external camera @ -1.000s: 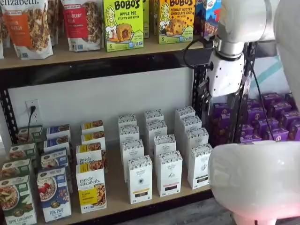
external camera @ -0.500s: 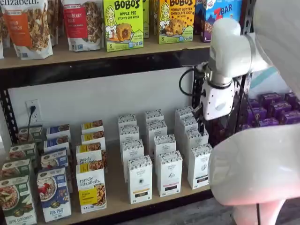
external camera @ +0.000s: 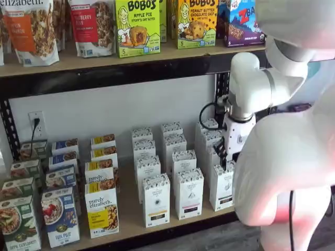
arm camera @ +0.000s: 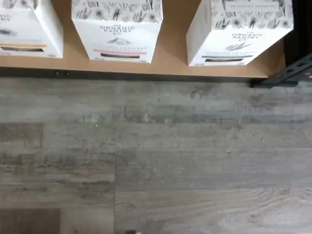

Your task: Pick up the white box with a green strip in the middle, on the bottom shelf, the sixth box from the left

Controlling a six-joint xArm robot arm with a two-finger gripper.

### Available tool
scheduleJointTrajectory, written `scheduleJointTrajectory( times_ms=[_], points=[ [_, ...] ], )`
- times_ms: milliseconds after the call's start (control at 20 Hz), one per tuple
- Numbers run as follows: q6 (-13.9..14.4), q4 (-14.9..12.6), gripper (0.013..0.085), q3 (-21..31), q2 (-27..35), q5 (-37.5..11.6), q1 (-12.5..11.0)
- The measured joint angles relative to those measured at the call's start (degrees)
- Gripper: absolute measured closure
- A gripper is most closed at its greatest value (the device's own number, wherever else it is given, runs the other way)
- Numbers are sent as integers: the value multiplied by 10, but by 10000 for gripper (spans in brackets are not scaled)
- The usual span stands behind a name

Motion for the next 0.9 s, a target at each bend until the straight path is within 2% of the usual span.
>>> scheduleJointTrajectory(
  times_ms=[100,150,250,500,750,900],
  points=[
    [-12,8,130,-10,43,-27,-7],
    [-34,29,130,-15,66,-43,-12],
    [-43,31,130,-26,104,-67,-21],
    [-10,-31,130,-55,195,-129,-48],
    [-36,-18,130,-82,263,-174,-64],
    [-62,11,130,-100,294,-189,-63]
  ],
)
